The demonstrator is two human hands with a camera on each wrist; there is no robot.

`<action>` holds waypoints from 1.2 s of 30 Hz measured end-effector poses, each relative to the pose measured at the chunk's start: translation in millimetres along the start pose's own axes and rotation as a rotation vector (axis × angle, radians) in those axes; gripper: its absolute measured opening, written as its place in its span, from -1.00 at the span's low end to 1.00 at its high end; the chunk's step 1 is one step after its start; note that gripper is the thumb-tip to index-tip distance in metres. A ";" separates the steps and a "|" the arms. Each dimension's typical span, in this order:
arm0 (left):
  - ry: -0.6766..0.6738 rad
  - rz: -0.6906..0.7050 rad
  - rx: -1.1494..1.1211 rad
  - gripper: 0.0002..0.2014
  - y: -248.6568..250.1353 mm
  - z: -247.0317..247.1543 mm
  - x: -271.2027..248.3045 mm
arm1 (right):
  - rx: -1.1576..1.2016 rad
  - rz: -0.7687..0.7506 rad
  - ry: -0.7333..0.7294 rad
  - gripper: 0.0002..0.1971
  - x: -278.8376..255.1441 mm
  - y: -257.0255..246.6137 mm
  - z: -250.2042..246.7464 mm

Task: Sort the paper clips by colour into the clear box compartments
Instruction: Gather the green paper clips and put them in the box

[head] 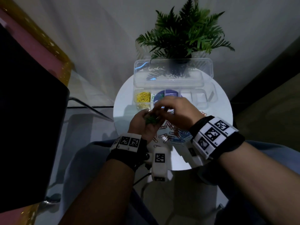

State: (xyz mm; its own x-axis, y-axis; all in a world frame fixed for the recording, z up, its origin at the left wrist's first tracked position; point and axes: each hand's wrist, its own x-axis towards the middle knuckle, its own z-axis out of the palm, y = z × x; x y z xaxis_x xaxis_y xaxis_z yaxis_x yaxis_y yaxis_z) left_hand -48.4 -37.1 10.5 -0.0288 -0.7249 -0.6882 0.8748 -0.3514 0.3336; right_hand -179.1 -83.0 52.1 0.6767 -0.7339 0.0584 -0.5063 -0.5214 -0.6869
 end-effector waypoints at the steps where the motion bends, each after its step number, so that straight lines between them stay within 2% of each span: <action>1: -0.016 -0.002 0.014 -0.66 -0.2 0.3 -0.4 | 0.024 0.051 0.081 -0.87 -2.4 3.3 -4.8; 3: -0.042 -0.013 0.047 -0.61 -0.5 2.4 -2.0 | 0.019 0.176 0.204 -0.91 -10.6 16.7 -15.7; 5: -0.049 -0.014 0.066 -0.59 -1.3 4.5 -3.7 | -0.033 0.314 0.195 -0.90 -22.9 35.9 -24.6; 8: -0.047 -0.028 0.053 -0.59 -3.2 6.0 -3.8 | -0.138 0.448 0.023 -0.87 -38.7 59.7 -24.8; 10: -0.052 -0.042 0.041 -0.60 -6.7 7.8 -3.2 | -0.218 0.505 -0.140 -0.86 -45.9 67.3 -18.9; 12: -0.063 -0.046 0.032 -0.62 -10.2 9.5 -2.3 | -0.251 0.547 -0.228 -0.84 -48.4 70.6 -11.2; 16: -0.138 -0.065 0.000 -0.74 -16.1 10.8 -1.1 | -0.190 0.540 -0.142 -0.73 -45.9 75.7 -0.7; 18: -0.101 -0.048 0.019 -0.71 -17.6 9.7 3.1 | -0.161 0.541 -0.030 -0.75 -45.9 78.8 -4.2; 20: -0.097 -0.051 0.010 -0.76 -18.0 10.3 3.8 | -0.170 0.572 0.049 -0.83 -49.7 83.4 -13.6; 22: -0.131 -0.062 -0.023 -0.81 -17.4 13.0 0.3 | -0.174 0.626 -0.004 -0.89 -57.4 86.8 -22.9; 25: -0.054 -0.043 0.011 -0.53 -16.7 12.4 0.0 | -0.195 0.654 -0.207 -0.85 -68.1 84.1 -23.7; 26: -0.049 -0.045 0.017 -0.50 -16.4 13.2 -1.3 | -0.211 0.650 -0.240 -0.84 -70.3 83.3 -20.2; 30: -0.030 -0.048 0.038 -0.38 -16.5 14.8 -3.7 | -0.242 0.585 -0.250 -0.74 -70.1 83.3 -11.5; 36: 0.027 -0.035 0.064 -0.57 -16.9 13.7 -5.8 | -0.300 0.592 -0.216 -0.78 -62.1 89.5 -5.8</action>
State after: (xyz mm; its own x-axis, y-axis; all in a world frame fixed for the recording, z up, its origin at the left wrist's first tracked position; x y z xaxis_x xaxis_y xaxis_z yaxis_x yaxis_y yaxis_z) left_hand -69.6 -35.1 17.7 -0.0450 -0.6956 -0.7170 0.8405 -0.4142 0.3491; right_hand -269.5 -86.7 -8.8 0.3172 -0.8450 -0.4306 -0.9273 -0.1811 -0.3276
